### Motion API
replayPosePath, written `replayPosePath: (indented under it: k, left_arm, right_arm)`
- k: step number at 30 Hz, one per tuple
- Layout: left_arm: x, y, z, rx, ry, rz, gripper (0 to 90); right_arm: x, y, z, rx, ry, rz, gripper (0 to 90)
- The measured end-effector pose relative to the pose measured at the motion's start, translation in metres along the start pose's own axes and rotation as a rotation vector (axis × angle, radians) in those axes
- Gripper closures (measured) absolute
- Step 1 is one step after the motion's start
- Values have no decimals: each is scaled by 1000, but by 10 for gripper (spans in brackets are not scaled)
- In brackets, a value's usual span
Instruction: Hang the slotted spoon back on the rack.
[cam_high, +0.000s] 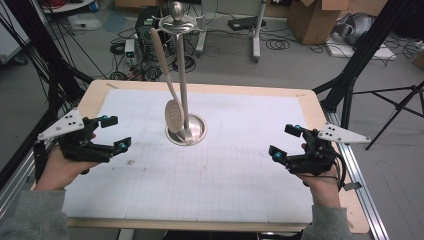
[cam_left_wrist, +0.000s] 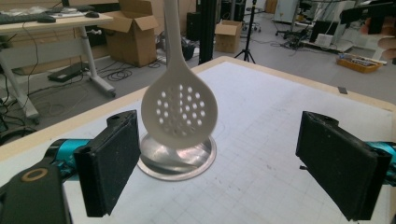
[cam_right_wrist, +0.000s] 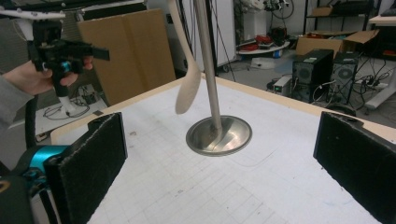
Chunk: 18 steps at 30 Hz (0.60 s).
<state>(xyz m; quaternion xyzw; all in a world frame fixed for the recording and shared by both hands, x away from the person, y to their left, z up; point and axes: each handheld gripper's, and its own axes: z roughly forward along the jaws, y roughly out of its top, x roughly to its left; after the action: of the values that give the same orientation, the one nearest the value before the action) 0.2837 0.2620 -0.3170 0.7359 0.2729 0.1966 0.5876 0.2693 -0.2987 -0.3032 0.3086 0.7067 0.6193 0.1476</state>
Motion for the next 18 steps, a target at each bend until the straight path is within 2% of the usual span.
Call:
replayPosePath:
  k: [9,18]
  left_arm:
    - [-5,-15,-6,-3,2,-8,143]
    - [0,-25,-14,-1,53,-30,143]
  right_arm:
    - [-1,-1,1,9,-3,1,15]
    - [0,-2,-1,6,-14,-9,15]
